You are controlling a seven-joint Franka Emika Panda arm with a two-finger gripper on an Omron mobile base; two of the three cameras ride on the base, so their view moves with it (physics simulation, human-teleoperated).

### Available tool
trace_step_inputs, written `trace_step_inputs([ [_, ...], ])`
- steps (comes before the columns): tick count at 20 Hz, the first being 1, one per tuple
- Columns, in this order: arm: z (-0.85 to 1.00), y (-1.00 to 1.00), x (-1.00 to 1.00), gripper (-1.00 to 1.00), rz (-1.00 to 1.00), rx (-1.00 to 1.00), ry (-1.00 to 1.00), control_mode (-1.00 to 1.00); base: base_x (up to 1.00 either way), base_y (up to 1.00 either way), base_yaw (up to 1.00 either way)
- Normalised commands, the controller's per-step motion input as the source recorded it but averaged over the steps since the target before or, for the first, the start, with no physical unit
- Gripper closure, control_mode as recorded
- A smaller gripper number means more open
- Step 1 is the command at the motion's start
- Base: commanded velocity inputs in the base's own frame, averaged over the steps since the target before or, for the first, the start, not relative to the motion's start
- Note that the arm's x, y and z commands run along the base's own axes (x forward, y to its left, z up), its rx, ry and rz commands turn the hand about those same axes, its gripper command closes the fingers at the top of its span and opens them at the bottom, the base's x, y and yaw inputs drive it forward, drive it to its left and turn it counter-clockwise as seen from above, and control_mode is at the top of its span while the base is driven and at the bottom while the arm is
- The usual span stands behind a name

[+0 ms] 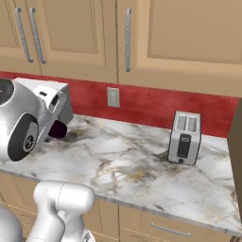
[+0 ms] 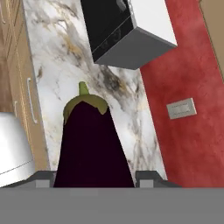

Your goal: Place the liquor on the top shelf of the fridge to keep it out of children's reach, and place the lemon wedge and eggplant on lower shelves for easy access.

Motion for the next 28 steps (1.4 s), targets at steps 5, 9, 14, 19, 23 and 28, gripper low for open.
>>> trace_step_inputs([
  [5, 0.26, 0.0, -0.34, 1.0, 0.01, -0.08, 0.01, -1.0, 0.0, 0.0, 0.0],
  [9, 0.02, 0.0, -0.25, 1.0, 0.01, -0.04, 0.0, 1.0, -0.43, 0.03, 0.05],
  [14, 0.0, 0.0, 0.0, 1.0, 0.0, 0.0, 0.0, 1.0, -0.93, 0.36, 0.27],
  [19, 0.0, 0.0, 0.0, 1.0, 0.0, 0.0, 0.0, 1.0, -0.34, 0.7, 0.6],
  [23, 0.0, 0.0, 0.0, 1.0, 0.0, 0.0, 0.0, 1.0, 0.0, 0.65, 0.79],
  [28, 0.0, 0.0, 0.0, 1.0, 0.0, 0.0, 0.0, 1.0, 0.01, 0.58, 0.79],
])
